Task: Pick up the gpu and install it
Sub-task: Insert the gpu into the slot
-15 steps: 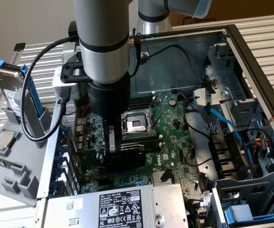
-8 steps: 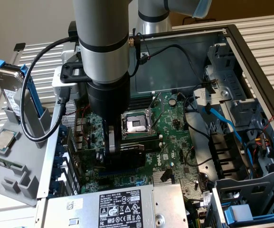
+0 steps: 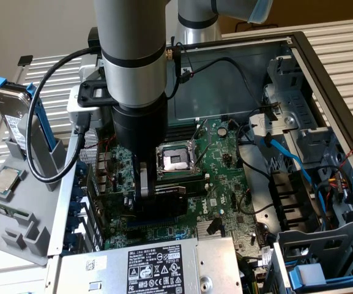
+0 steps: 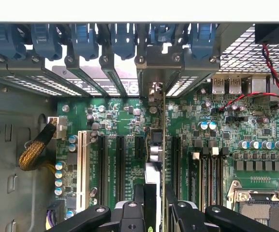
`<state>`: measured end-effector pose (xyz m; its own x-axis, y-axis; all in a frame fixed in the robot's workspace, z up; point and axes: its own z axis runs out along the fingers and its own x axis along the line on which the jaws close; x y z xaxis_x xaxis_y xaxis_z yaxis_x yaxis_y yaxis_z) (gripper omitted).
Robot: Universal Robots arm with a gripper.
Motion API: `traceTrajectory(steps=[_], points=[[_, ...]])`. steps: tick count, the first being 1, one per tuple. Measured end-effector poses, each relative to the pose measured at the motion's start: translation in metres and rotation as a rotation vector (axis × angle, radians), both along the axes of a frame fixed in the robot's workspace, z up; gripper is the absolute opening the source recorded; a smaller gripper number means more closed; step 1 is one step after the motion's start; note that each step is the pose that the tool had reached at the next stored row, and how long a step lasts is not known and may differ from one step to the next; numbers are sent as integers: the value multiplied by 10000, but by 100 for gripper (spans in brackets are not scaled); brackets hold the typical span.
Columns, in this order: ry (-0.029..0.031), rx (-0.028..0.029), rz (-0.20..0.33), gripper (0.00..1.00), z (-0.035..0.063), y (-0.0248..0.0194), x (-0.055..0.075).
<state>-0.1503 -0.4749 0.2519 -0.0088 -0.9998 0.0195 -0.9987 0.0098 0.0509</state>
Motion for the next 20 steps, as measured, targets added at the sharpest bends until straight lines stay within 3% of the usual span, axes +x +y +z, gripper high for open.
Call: traceTrajectory(steps=[20], points=[[-3,3,0,27,-12,0,-3]])
